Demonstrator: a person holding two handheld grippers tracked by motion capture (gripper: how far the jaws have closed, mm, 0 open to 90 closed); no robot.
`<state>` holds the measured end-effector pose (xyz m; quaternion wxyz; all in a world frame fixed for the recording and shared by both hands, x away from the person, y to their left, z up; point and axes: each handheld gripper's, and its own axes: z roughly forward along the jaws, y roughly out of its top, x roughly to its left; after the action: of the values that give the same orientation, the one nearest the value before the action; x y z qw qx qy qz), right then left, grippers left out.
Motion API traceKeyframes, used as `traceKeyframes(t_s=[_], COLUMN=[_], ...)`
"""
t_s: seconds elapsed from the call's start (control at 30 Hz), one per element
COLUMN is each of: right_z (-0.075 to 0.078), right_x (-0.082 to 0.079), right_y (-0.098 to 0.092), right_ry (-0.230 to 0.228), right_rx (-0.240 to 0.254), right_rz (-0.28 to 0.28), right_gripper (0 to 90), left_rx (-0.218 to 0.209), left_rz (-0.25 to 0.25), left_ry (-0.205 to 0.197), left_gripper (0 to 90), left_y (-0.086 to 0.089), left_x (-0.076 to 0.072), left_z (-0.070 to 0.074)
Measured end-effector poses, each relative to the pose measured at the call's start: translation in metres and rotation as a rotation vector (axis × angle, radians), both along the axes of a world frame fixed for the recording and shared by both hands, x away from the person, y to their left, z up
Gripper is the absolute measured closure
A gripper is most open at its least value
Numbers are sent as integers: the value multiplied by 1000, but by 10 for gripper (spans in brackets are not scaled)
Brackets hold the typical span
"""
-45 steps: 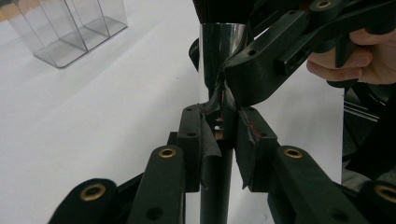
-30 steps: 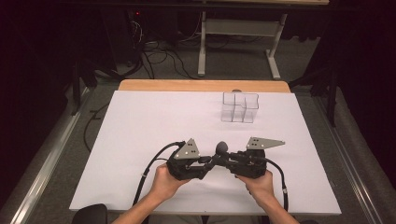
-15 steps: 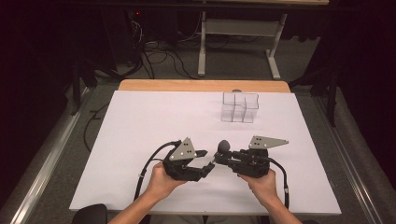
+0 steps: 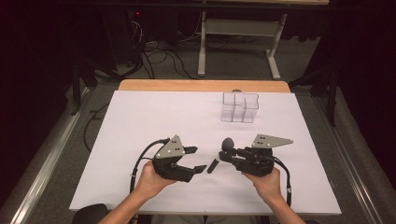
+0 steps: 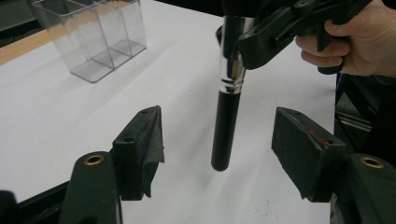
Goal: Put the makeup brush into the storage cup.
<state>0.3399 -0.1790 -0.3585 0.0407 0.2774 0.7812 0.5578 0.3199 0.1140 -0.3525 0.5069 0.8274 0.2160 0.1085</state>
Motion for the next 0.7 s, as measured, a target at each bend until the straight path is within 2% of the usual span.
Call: traceKeyframes(t_s=[0.23,0.5,0.7], right_z=[1,2,2], right_x=[0,0,0], right_y=[-2,-5,-7], right_ry=[-2,-12,-19], right_rx=[-19,-18,-34], right_rz=[-6,-9,-12], right_gripper=[721,721,721], left_rx=[-59,-82,-100], left_rz=[67,116,169], left_ry=[0,3,-3], left_gripper=[336,329,311], left_y=[22,38,50], left_x=[1,2,3], left_z=[4,5,7])
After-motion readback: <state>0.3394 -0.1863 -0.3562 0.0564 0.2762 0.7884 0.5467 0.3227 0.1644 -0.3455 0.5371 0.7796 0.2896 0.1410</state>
